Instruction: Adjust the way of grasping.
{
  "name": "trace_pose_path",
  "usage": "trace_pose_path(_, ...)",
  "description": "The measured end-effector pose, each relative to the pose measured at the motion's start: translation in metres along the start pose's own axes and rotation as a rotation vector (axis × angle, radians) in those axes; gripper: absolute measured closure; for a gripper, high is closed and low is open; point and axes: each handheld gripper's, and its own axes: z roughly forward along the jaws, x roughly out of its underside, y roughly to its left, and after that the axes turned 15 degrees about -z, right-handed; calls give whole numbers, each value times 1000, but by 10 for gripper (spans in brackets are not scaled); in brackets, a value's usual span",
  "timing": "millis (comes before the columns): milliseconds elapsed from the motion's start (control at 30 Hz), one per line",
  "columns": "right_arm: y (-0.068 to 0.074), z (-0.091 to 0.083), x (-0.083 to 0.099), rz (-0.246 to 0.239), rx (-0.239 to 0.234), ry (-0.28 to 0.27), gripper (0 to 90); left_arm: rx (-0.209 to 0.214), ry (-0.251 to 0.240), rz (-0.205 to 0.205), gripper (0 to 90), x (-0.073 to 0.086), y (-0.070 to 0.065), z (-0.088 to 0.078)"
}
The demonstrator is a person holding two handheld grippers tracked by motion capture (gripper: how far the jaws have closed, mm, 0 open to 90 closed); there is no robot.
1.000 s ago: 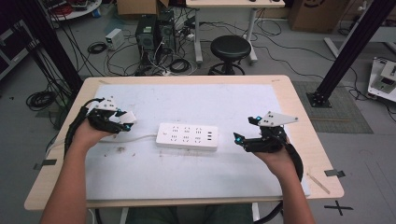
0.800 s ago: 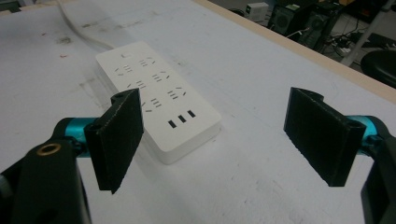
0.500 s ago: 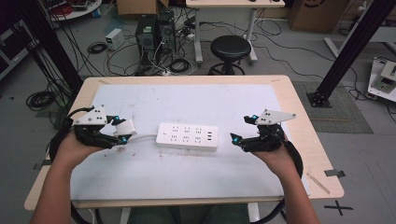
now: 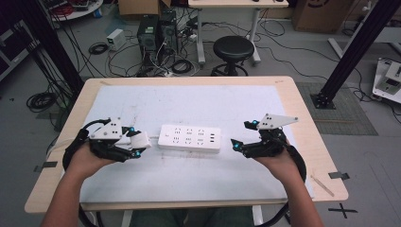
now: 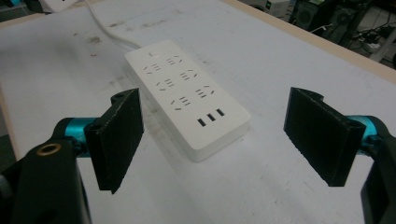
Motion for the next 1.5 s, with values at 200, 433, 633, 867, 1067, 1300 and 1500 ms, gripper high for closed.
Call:
trace_pose_path(200,15,5,1,48,-69,-15,203,39,-17,85,424,-7,-26,18)
trace_pose_path(433,36,18,5,96,-174,-31,203,60,-64,149,424,-5,-56,47)
trace_pose_path(633,49,33,8,175,-273,-58,204,38,-95,216,424,-5,-75,64)
trace_pose_path(867,57,50,14,279,-372,-110,204,25,-124,284,424,-6,-92,78)
trace_pose_path(1067,64,60,13,339,-440,-151,204,7,-144,340,424,-8,-102,85)
trace_pose_path(1300,72,74,10,387,-497,-180,204,2,-176,376,424,-11,-110,86)
trace_pose_path(1500,76,86,8,417,-556,-186,275,0,-189,398,424,-14,-113,85)
